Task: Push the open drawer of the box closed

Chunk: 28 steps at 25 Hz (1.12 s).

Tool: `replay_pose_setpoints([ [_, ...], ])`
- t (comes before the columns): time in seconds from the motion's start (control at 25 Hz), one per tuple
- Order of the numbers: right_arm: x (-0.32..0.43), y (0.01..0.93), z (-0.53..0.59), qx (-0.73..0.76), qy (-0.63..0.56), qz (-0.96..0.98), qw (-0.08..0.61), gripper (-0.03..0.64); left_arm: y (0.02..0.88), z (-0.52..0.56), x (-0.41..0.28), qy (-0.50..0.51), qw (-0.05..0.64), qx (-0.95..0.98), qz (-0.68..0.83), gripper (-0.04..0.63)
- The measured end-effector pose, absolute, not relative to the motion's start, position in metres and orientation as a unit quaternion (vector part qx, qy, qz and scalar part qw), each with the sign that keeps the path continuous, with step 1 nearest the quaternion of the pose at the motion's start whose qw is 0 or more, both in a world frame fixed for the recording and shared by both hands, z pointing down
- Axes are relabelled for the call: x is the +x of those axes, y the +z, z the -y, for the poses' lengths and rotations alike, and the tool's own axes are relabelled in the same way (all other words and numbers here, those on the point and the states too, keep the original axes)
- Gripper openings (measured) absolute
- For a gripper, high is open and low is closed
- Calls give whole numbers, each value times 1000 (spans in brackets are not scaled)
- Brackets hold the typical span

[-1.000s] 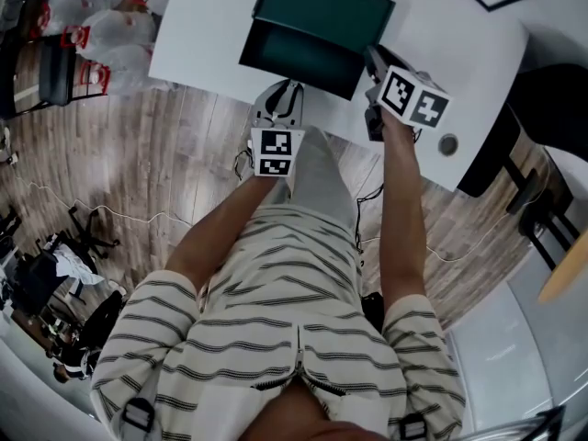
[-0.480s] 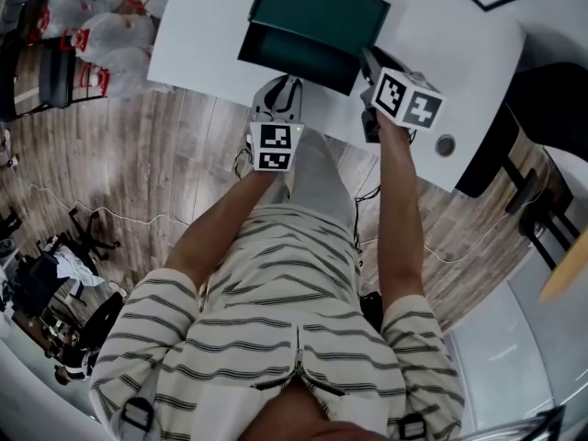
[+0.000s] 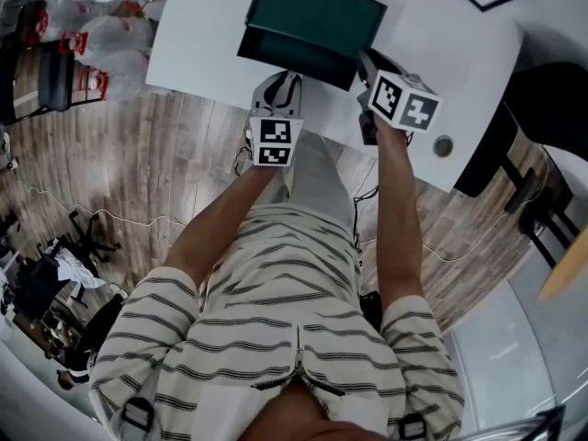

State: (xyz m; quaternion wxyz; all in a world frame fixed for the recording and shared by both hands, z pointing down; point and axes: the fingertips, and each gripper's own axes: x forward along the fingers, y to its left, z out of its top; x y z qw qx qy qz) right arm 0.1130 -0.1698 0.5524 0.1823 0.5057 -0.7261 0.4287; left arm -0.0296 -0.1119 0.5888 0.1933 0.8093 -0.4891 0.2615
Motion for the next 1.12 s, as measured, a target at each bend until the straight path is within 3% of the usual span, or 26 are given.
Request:
replay_pose_setpoints([
  [1.12, 112, 554, 170, 500, 437, 726, 177, 91, 595, 137, -20, 254, 197, 814, 484, 72],
])
